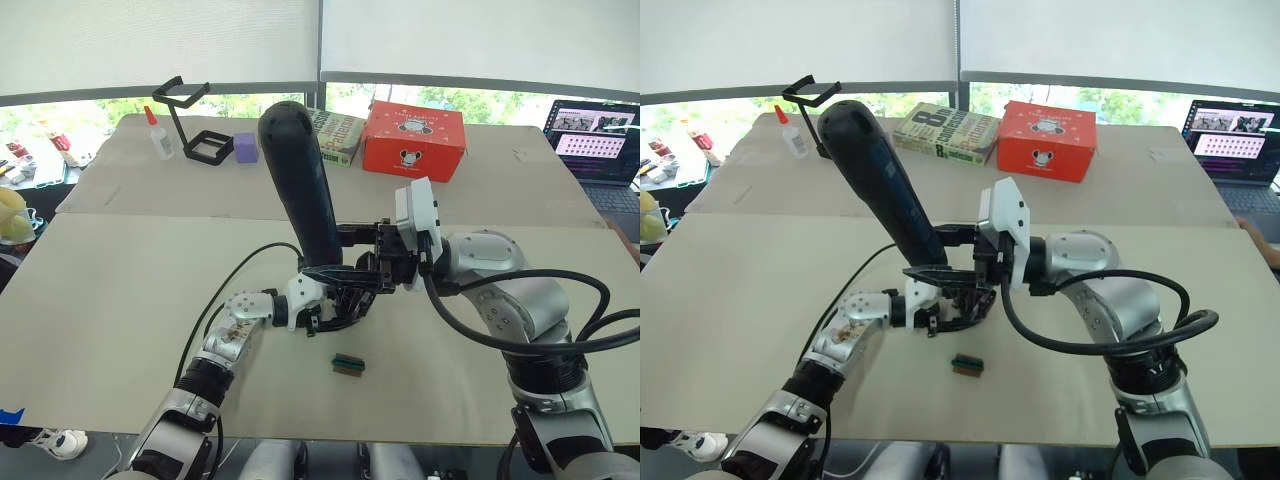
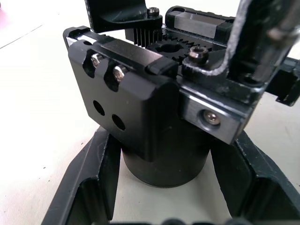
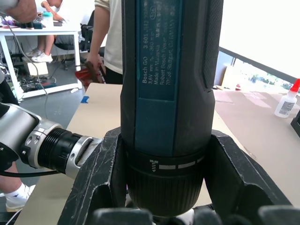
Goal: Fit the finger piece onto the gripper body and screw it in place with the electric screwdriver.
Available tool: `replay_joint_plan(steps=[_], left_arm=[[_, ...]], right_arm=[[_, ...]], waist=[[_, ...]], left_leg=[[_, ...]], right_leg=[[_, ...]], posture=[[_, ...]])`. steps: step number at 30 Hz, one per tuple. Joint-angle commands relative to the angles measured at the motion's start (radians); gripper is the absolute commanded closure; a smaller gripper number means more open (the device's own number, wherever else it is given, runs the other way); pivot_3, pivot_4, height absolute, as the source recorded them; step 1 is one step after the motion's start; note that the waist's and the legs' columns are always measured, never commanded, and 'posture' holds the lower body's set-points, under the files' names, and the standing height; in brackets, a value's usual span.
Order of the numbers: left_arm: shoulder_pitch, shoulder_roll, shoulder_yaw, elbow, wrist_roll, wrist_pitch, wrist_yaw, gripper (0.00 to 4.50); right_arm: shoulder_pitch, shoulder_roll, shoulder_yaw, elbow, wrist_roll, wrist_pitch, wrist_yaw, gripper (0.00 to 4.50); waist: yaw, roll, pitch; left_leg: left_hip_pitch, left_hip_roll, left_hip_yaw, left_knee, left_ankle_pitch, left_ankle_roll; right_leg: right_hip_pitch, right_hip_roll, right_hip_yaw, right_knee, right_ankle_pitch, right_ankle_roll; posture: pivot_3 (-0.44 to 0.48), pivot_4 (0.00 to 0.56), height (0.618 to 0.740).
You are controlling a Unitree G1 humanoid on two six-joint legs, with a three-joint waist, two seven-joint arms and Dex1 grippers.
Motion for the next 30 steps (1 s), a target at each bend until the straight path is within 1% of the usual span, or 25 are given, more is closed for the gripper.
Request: replay_joint_plan(steps=[1,18,30], left_arm=[[-0.003,0.009,0.010,-0.034,-0.011,0.000,-0.006,2.19],[0.001,0.011,0.008,-0.041,-0.011,0.001,-0.007,2.19],[0.005,0.011,0.008,-0.043,-0.011,-0.002,-0.007,2.19]], right_arm=[[-0.028,0.006,-0.028,-0.039,0.029,-0.011,0.002,2.59],[-0.003,0.006,-0.014,-0.031,-0.003,-0.037,0.011,2.59],[-0.034,0.008,-0.023,-0.031,0.002,-0.029,0.014,2.59]], waist=[[0.000,0.000,0.000],[0.000,0.000,0.000],[-0.001,0.000,0.000]], left_leg=[[0.000,0.000,0.000,0.000,0.000,0.000],[0.000,0.000,0.000,0.000,0.000,0.000],[0.000,0.000,0.000,0.000,0.000,0.000]], right_leg=[[0.000,0.000,0.000,0.000,0.000,0.000],[0.000,0.000,0.000,0.000,0.000,0.000],[0.000,0.000,0.000,0.000,0.000,0.000]], posture=[[0.000,0.150,0.740],[0.000,0.150,0.740],[0.000,0.150,0.740]])
